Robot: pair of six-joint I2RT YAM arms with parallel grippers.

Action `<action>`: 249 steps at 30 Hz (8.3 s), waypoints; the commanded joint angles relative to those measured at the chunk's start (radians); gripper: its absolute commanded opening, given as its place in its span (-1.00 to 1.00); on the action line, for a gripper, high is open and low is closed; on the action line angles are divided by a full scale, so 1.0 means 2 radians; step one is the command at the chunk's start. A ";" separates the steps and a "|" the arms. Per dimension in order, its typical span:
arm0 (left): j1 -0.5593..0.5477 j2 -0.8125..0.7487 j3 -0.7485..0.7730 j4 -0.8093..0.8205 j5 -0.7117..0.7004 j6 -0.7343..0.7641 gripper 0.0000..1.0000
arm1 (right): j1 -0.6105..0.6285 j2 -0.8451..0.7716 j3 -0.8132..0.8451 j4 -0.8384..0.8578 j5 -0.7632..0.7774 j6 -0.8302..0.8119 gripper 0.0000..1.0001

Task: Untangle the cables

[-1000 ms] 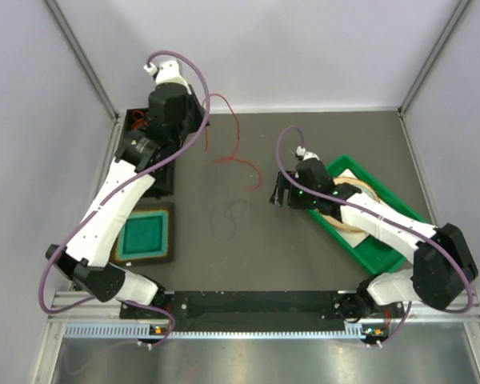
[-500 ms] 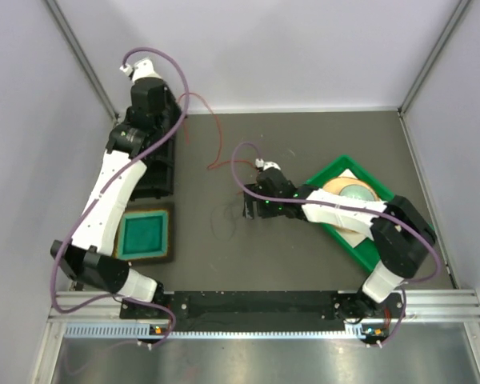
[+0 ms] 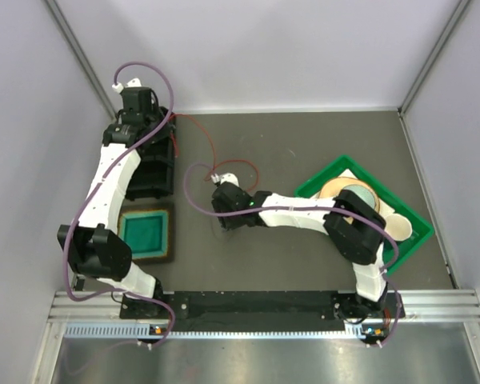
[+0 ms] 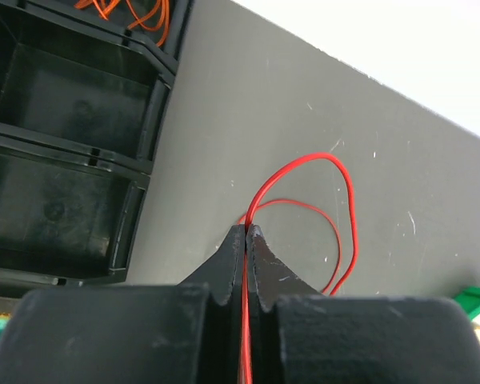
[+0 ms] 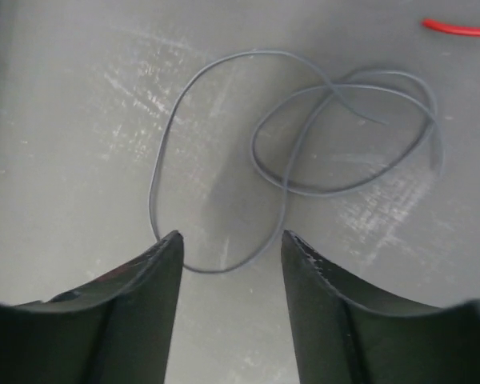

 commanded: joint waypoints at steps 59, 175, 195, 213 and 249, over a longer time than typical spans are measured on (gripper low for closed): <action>-0.176 0.221 -0.008 0.085 0.026 0.013 -1.00 | -0.063 -0.304 -0.192 -0.092 0.215 0.056 -1.00; -0.241 0.327 0.071 0.039 -0.095 0.150 -1.00 | -0.159 -0.365 -0.224 -0.109 0.141 0.086 -1.00; -0.225 0.293 0.066 0.060 -0.027 0.110 -0.95 | -0.159 -0.359 -0.227 -0.102 0.134 0.087 -1.00; -0.225 0.293 0.051 0.061 -0.032 0.108 -0.63 | -0.159 -0.353 -0.224 -0.100 0.128 0.085 -1.00; -0.225 0.342 0.038 0.072 -0.031 0.069 -0.61 | -0.159 -0.359 -0.224 -0.102 0.127 0.082 -1.00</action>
